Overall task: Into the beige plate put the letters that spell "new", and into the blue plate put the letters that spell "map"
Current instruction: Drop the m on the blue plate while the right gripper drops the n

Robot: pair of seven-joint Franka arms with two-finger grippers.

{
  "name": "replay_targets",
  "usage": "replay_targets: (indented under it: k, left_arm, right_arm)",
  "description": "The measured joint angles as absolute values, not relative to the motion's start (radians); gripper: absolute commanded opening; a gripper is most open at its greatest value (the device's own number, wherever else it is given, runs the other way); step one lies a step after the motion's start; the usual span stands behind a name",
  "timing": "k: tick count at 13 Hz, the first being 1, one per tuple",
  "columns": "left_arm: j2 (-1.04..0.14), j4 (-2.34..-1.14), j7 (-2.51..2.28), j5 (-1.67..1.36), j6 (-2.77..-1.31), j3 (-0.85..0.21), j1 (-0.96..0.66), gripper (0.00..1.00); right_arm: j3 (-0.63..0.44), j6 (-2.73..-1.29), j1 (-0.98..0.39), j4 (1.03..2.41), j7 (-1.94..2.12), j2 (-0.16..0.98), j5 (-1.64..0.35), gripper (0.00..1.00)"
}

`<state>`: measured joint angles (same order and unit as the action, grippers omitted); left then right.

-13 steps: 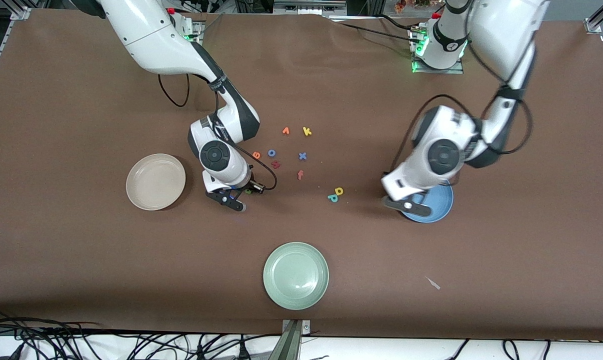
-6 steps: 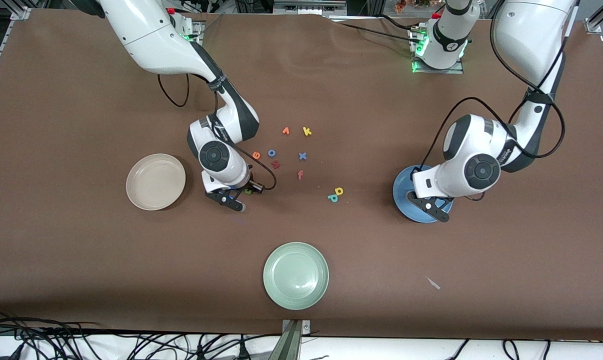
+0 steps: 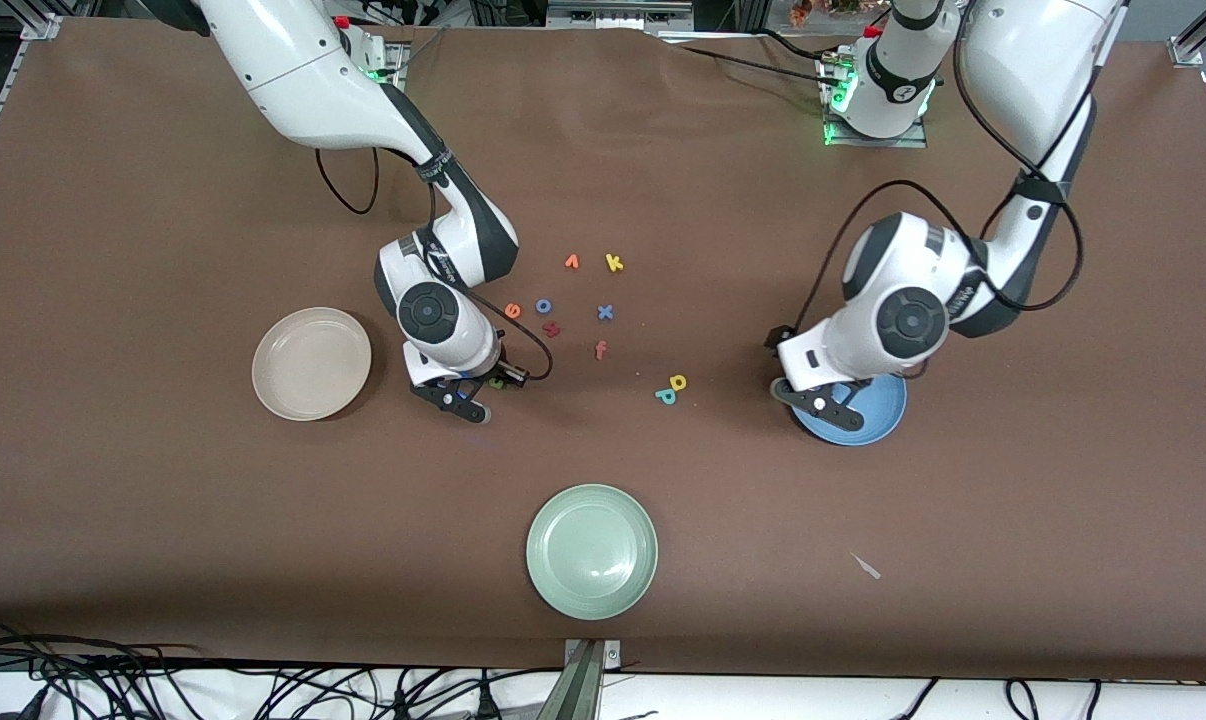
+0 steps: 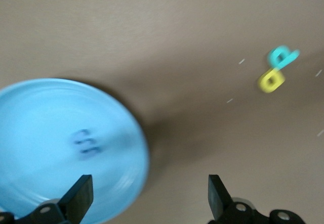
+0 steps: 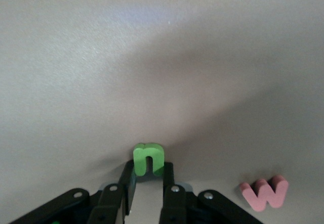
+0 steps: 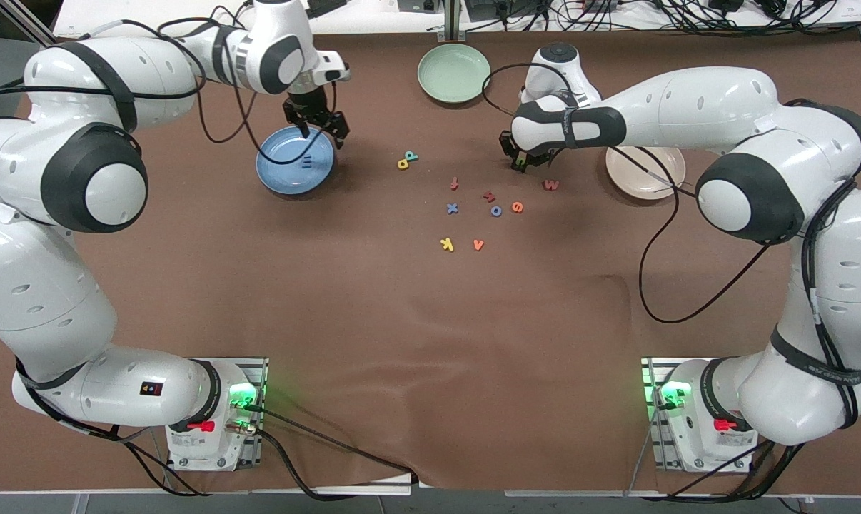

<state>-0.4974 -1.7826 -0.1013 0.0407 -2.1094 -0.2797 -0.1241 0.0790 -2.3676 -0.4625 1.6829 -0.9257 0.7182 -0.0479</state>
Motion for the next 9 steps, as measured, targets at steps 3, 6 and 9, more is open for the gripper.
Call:
replay_targets:
  k: [3,6,9]
  left_arm:
    - [-0.535,-1.784,-0.346,0.041,-2.257,-0.283,-0.213,1.00]
    - [-0.620,-1.780,-0.400,0.086,-2.417,-0.270,-0.291,1.00]
    - [-0.689,-1.733,-0.405,0.212,-2.444,-0.267,-0.319,1.00]
  right_arm:
    - [0.073,-2.310,-0.457,1.639,-0.909,0.717,-0.048,0.00]
    - [0.048,-2.212,-0.451,1.610,-0.776,0.699,-0.048,0.00]
    - [-0.036,-2.123,-0.434,1.641,-0.557,0.632,-0.048,0.00]
